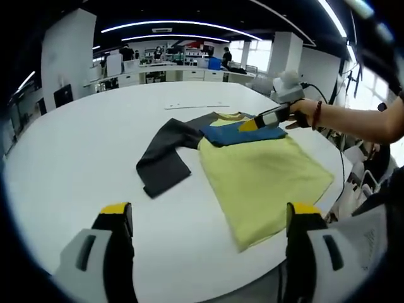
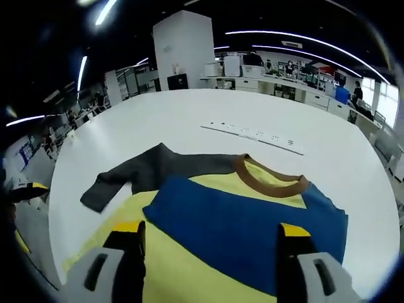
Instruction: Fold the garment on the visible template until the final outline fits inside the template.
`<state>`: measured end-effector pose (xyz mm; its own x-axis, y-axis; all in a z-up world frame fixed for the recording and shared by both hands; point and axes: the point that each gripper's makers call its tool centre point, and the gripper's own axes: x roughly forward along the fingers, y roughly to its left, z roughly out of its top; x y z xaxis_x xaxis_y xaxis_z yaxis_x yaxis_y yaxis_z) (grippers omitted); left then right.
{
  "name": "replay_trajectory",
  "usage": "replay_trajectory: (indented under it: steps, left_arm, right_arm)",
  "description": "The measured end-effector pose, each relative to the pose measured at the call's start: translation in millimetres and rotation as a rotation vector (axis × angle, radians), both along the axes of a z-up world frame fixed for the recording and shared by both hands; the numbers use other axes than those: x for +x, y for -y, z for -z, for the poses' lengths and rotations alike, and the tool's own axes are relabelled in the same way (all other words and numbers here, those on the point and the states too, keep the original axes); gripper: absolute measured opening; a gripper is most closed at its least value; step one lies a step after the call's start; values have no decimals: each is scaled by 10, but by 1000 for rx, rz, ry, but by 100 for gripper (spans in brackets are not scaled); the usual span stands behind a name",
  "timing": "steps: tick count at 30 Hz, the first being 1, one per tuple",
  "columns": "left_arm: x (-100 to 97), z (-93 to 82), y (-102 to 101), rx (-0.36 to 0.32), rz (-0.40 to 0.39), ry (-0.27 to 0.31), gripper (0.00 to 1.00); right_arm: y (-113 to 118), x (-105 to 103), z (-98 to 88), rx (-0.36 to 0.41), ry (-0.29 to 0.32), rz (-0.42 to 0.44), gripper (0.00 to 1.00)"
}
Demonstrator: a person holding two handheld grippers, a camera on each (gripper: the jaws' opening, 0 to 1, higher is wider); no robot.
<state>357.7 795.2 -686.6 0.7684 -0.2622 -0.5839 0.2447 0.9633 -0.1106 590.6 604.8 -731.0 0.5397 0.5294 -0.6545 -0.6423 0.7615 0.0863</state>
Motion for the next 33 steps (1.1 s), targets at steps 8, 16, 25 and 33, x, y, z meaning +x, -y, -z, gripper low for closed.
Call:
replay_trajectory:
  steps: [8,16,25,33]
  left_arm:
    - [15,12,2,5,0,-4,99]
    - [16,26,-8,9,-3,-7,99]
    - [34,28,-34,11,-11,-8,99]
    - [45,39,-66,12,-20,-13,99]
  right_arm:
    - [370,5,-14,-21,8,35,89]
    - [758,5,-27,-38,15,79,88]
    - [1145,-57,23,-49,5,114,76]
    - [1433,-124,134,-69,-7,148,64]
